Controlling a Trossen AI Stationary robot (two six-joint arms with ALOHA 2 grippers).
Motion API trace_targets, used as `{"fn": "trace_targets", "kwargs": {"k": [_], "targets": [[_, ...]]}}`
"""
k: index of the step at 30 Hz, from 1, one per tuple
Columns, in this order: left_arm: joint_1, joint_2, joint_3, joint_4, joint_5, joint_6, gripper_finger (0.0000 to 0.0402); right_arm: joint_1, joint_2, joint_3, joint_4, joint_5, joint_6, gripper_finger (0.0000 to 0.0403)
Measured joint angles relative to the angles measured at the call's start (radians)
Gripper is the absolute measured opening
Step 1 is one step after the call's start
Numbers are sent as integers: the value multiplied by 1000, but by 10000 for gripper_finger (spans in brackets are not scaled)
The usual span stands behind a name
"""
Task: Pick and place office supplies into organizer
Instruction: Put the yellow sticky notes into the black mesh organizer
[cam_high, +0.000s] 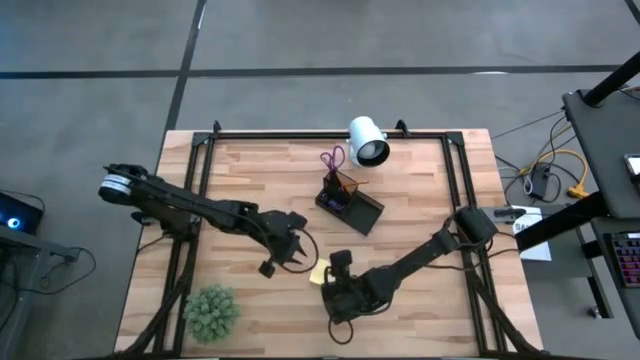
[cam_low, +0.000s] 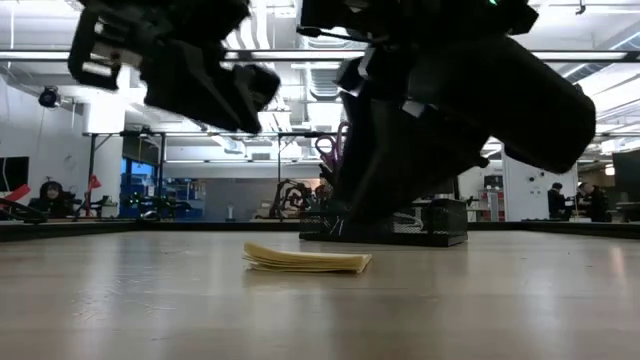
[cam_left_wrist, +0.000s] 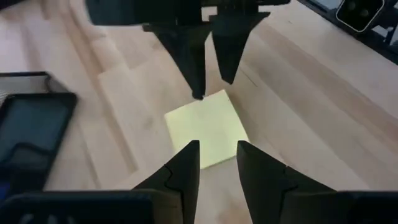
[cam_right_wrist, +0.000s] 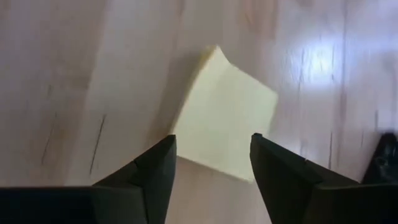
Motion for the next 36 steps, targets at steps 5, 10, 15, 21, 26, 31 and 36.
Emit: {"fn": "trace_targets", "kwargs": {"k": [5,10,15,21,26,31,36], "targets": [[-1,115,-2,103,24,-2,90,3,2,-6,53,-1,-128,198],[-1,198,6,153,24,-3,90,5,2,-16,53,-4,-137,198],[0,267,39,172,26,-3,90,12,2,-22,55,-5,-136,198],[0,327,45,189,26,-4,90,16,2,-43,60,-34,-137,199],[0,343,41,187,26,-5,90,16,29,-49,71,-30,-182,199],[0,343,41,189,26,-10,90,15,42,-46,83,-14,-220,199],[0,343,40,190,37,-47,90,3,46,-46,91,9,-216,198]]}}
